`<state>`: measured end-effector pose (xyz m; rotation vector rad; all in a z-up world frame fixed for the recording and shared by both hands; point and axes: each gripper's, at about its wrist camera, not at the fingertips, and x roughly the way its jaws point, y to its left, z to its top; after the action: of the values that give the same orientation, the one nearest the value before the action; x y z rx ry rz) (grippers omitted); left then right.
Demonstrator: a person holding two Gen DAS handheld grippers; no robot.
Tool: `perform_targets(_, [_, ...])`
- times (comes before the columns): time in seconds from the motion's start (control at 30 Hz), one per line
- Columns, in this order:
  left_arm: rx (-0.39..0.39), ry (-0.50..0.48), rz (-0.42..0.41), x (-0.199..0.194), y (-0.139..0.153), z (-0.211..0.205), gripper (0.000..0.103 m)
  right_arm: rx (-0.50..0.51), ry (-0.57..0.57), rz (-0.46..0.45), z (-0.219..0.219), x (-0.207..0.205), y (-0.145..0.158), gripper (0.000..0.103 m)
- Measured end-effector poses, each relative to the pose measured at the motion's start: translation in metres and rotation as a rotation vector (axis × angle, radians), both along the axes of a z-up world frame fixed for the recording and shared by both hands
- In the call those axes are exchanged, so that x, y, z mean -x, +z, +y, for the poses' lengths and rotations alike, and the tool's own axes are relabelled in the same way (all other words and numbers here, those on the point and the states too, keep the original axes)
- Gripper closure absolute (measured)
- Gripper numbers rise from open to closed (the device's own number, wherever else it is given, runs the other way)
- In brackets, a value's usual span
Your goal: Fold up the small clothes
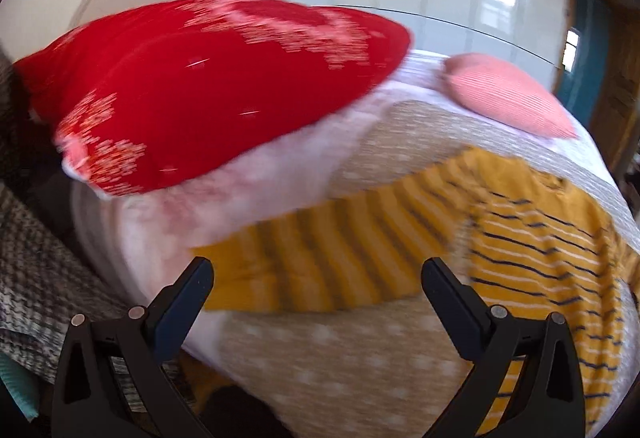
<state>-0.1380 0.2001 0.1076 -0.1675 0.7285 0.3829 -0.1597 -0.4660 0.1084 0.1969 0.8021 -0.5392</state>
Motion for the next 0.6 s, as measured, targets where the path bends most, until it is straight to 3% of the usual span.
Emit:
perform_targets(0.13, [0.055,0.085,0.010,0.001,-0.015,0.053,0.000,-0.063,0.129,-0.067,0.047,0.001,0.005,0.062])
perform_targets(0.23, [0.083,0.085,0.037,-0.016,-0.034,0.079,0.000,-0.066,0.211,-0.077,0.081,-0.004,-0.002,0.062])
perform_targets(0.37, [0.071,0.098,0.097,-0.047,-0.060,0.095,0.000,-0.078,0.292,-0.076,0.111,-0.011,-0.010,0.062])
perform_targets(0.47, [0.079,0.052,0.117,-0.058,-0.073,0.094,0.000,-0.083,0.329,-0.043,0.132,-0.016,-0.021,0.062])
perform_targets(0.5, [0.089,0.004,0.140,-0.065,-0.080,0.091,0.006,-0.079,0.340,-0.029,0.136,-0.017,-0.023,0.062])
perform_targets(0.53, [0.094,-0.035,0.164,-0.069,-0.084,0.087,0.033,-0.075,0.348,-0.017,0.141,-0.020,-0.026,0.062])
perform_targets(0.6, [0.100,-0.072,0.206,-0.076,-0.089,0.085,0.061,-0.074,0.358,-0.004,0.145,-0.024,-0.034,0.062])
